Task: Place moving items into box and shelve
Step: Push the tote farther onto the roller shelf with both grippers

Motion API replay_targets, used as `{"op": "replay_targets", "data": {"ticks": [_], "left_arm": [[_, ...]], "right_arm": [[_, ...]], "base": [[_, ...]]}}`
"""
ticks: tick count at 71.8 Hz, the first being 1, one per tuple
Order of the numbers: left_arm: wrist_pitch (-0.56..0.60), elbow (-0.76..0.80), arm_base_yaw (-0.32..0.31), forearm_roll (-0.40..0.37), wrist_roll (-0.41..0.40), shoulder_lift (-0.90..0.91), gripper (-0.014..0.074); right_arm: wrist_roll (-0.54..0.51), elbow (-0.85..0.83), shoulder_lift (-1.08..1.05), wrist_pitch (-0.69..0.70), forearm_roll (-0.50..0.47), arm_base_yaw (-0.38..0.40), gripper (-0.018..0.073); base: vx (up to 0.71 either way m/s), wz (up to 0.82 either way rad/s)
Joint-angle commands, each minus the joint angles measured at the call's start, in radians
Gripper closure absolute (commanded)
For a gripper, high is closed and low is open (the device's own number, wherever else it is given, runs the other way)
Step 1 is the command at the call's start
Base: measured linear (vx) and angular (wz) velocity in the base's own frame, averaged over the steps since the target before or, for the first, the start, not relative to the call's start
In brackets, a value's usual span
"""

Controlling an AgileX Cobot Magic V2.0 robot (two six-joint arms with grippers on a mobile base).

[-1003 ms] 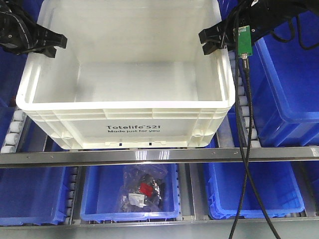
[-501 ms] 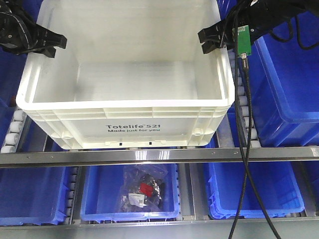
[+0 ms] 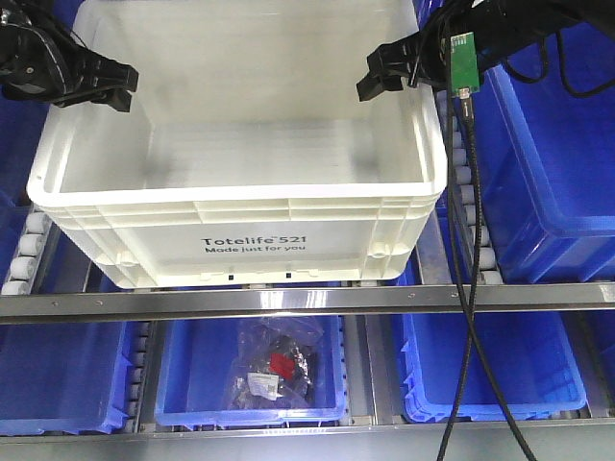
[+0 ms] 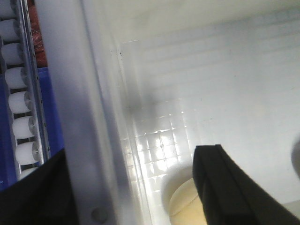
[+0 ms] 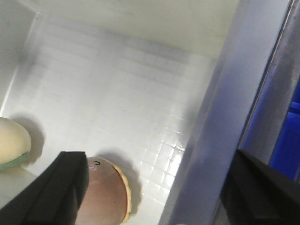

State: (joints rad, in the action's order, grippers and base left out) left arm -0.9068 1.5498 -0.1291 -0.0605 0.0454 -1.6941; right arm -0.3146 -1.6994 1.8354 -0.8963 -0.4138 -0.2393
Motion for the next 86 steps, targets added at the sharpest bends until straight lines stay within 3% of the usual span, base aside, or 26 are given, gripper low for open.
{"op": "replay_targets", "data": {"ticks": [1,10,26,41,66,86], "left_arm": [[0.106,0.038,-0.029,-0.087,0.005,0.054,0.0035],[0.113,0.038,-0.029,-0.048,0.003,0.056,0.0035],[0.083,0.038,-0.029,0.089,-0.005,0.056,0.0035],[0.068,0.038,-0.029,0.148,-0.045,0.056,0.0035],[0.092,0.048,-0.029,0.248,-0.183,0.056,0.0035],[0.096,0.051,-0.029,0.243,-0.242,0.057,0.0035]], "right_arm": [[-0.028,-0.048,-0.07,0.093,-0.13,-0.025,-0.0049],[-0.028,-0.048,-0.07,0.094,-0.101,-0.025,-0.0041],[-0.028,-0.048,-0.07,0.084,-0.011,-0.025,-0.0034],[-0.016,-0.048,-0.07,0.071,0.073,-0.025,-0.0034],[0.037,-0.048,-0.07,0.117,0.075,-0.025,-0.0034],[0.057,-0.048,-0.073,0.161,0.064,-0.024,-0.0034]], "base": [[0.0,0.0],[0.0,0.0],[0.0,0.0],[0.0,0.0],[0.0,0.0],[0.0,0.0]]}}
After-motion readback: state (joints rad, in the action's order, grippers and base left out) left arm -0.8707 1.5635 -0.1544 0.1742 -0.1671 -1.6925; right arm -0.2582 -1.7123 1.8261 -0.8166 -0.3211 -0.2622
